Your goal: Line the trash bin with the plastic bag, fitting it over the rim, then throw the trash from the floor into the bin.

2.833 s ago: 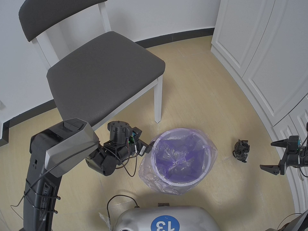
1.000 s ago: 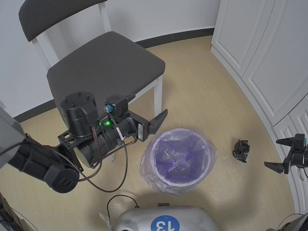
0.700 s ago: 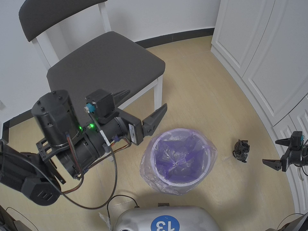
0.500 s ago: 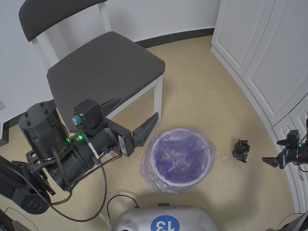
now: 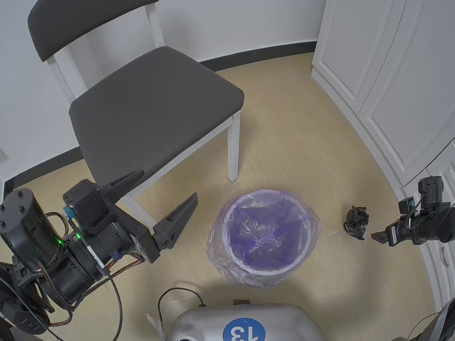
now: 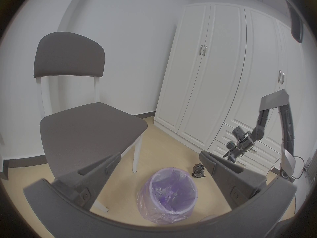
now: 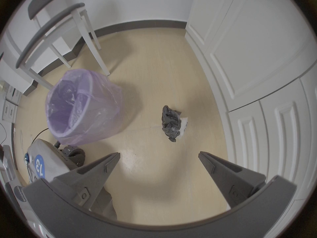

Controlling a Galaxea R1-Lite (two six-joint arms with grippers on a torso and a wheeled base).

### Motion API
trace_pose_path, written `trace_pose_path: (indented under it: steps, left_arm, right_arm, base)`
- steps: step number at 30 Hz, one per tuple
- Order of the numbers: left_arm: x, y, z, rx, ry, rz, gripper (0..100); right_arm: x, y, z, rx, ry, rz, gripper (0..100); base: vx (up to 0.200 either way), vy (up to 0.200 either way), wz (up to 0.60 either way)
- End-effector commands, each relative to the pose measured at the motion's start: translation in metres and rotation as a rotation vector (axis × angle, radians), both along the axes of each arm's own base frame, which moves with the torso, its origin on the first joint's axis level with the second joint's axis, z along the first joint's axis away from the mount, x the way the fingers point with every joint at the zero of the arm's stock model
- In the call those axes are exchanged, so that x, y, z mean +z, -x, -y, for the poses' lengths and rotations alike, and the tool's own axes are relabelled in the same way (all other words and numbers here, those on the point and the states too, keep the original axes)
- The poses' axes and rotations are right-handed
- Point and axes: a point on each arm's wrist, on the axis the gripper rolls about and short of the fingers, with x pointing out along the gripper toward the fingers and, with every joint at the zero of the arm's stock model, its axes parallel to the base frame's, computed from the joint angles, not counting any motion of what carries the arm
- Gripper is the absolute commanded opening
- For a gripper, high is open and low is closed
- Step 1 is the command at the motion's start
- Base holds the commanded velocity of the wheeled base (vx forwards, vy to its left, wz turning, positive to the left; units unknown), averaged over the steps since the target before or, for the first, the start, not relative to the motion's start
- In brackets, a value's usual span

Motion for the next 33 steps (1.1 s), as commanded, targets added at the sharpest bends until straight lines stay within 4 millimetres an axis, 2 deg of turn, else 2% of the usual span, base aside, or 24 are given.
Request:
trace_pose_path:
  steps: [1, 6, 16, 23, 24, 25, 29, 33]
  left_arm:
    - [-0.003, 0.008, -0.007, -0.001, 0.002, -0.007, 100]
    - [-0.010, 0.005, -0.005, 0.001, -0.001, -0.043, 100]
    - [-0.023, -0.004, 0.001, 0.009, -0.020, -0.103, 100]
    - [-0.026, -0.005, 0.000, 0.021, -0.030, -0.114, 100]
    - [-0.026, -0.005, 0.000, 0.021, -0.030, -0.114, 100]
    - [-0.027, -0.006, 0.000, 0.025, -0.033, -0.118, 100]
    - [-0.025, -0.007, -0.001, 0.027, -0.017, -0.101, 100]
    - [-0.027, -0.007, -0.003, 0.035, -0.020, -0.104, 100]
  right_arm:
    - [-0.076, -0.039, 0.013, -0.069, -0.042, -0.147, 100]
    - [-0.112, -0.058, 0.023, -0.155, -0.105, -0.199, 100]
    - [-0.131, -0.095, 0.031, -0.266, -0.155, -0.146, 100]
    - [-0.130, -0.132, 0.024, -0.351, -0.246, -0.041, 100]
    - [-0.130, -0.132, 0.024, -0.351, -0.246, -0.041, 100]
    - [-0.130, -0.141, 0.025, -0.355, -0.253, -0.012, 100]
    - [-0.129, -0.157, 0.017, -0.334, -0.251, 0.030, 100]
    - [-0.128, -0.175, 0.019, -0.346, -0.229, 0.081, 100]
  base:
    - [0.000, 0.000, 0.00]
    - [0.000, 0.000, 0.00]
    - [0.000, 0.000, 0.00]
    - [0.000, 0.000, 0.00]
    - [0.000, 0.000, 0.00]
    - [0.000, 0.000, 0.00]
    - [0.000, 0.000, 0.00]
    - [0.000, 0.000, 0.00]
